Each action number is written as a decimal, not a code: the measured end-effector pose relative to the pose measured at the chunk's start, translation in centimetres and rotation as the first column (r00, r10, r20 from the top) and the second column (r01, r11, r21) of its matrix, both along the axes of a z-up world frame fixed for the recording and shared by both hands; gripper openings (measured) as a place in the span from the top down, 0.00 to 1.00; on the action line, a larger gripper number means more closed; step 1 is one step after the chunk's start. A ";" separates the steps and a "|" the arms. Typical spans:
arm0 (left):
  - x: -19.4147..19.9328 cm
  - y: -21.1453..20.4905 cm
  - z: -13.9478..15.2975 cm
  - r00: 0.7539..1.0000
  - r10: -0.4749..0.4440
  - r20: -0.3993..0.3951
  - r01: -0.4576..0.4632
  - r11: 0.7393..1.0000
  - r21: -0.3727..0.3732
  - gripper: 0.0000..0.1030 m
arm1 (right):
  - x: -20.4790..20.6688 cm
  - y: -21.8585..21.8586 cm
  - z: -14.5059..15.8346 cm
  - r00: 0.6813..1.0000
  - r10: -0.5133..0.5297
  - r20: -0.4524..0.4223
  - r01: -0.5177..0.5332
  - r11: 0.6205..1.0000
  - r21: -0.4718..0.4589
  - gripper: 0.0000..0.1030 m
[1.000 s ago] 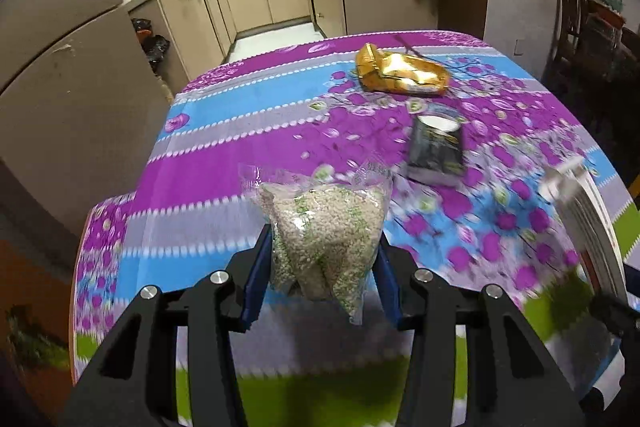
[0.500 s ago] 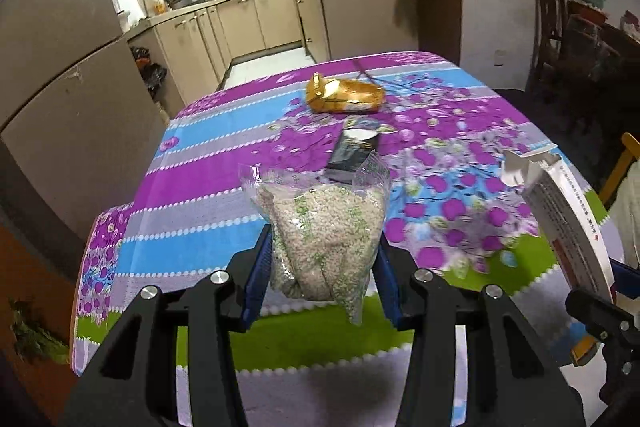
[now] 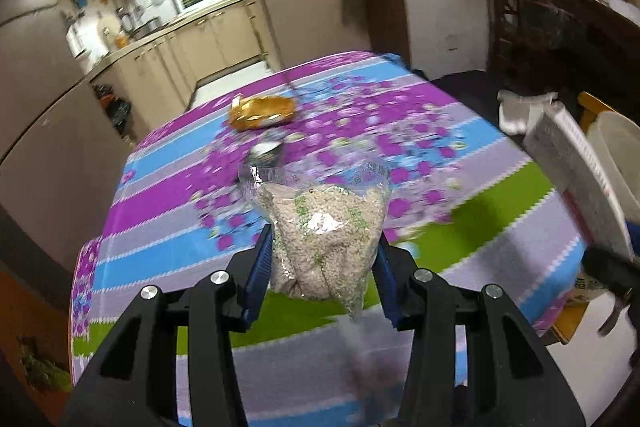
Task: Collect trash
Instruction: 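Carry the grain bag and medicine box over the white bucket with both tools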
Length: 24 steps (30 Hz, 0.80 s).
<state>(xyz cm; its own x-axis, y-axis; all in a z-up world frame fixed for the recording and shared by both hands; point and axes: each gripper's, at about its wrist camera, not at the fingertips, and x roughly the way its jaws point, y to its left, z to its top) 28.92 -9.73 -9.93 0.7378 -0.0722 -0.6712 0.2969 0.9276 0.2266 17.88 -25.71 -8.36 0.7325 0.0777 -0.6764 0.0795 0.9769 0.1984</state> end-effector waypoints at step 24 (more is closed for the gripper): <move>-4.2 -24.0 3.1 0.839 -0.544 -0.036 0.543 0.839 -0.023 0.57 | -11.5 -23.0 4.2 0.858 -0.513 0.034 0.513 0.850 -0.115 0.58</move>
